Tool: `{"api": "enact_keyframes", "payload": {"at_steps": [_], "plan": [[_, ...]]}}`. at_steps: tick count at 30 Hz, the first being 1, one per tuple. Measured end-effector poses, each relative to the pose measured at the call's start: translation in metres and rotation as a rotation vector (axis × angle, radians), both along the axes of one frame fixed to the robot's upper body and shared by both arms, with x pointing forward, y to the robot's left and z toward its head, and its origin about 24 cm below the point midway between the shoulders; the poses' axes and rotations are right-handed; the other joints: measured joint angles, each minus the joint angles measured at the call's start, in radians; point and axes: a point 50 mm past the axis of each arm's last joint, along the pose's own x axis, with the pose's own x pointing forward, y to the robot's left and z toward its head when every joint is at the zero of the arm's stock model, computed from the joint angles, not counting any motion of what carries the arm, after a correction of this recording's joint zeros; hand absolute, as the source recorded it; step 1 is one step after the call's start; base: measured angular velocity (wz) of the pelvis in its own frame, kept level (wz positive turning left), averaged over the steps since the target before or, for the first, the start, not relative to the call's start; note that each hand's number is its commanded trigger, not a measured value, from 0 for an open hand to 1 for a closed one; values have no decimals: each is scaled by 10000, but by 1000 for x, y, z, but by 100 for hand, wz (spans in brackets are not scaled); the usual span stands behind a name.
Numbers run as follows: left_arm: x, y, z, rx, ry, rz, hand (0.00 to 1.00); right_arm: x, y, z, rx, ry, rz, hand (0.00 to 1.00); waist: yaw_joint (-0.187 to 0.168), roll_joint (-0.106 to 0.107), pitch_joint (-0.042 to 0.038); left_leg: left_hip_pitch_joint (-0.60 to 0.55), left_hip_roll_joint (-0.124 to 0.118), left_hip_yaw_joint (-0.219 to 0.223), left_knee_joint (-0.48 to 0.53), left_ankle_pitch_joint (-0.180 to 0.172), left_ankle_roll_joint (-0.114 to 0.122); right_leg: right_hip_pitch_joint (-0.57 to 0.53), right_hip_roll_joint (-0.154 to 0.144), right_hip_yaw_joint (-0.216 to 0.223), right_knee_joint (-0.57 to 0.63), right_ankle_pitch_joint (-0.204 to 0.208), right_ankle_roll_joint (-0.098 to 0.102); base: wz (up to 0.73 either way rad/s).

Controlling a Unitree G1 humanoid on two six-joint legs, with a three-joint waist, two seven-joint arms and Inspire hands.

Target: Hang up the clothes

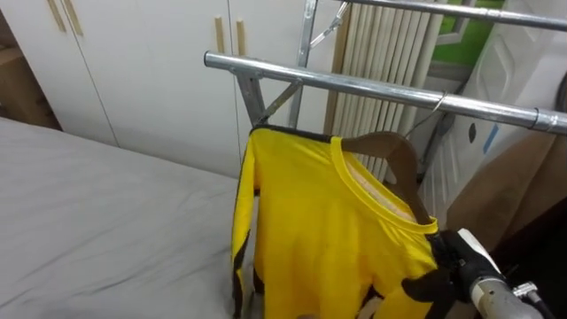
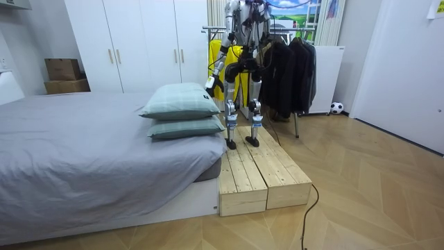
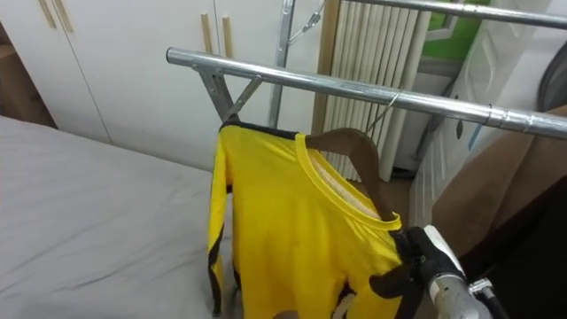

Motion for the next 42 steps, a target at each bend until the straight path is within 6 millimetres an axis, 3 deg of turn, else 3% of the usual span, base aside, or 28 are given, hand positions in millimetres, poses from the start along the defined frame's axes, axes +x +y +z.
{"api": "enact_keyframes", "payload": {"at_steps": [5,31,37,42], "plan": [[0,0,0,5,-2,16,0,0,1,0,89,45,37,0,34,-54,-33,9,-2,-15,3,0,-3,24,-2,-24,-5,-4,-6,2],[0,0,0,-53,0,-10,0,-6,-2,-9,223,558,-13,0,52,-4,-15,112,6,15,-10,-3,-5,132,6,51,-72,-5,-6,0],[0,0,0,-67,29,6,0,-3,0,-5,383,299,-87,0,60,27,-39,61,8,69,-28,-3,-4,-4,10,84,31,-8,-4,-3],[0,-1,0,-22,41,30,0,7,3,11,1343,-742,-830,0,56,46,-90,68,8,70,-29,-1,-4,-3,13,109,19,-8,-4,0]]}}
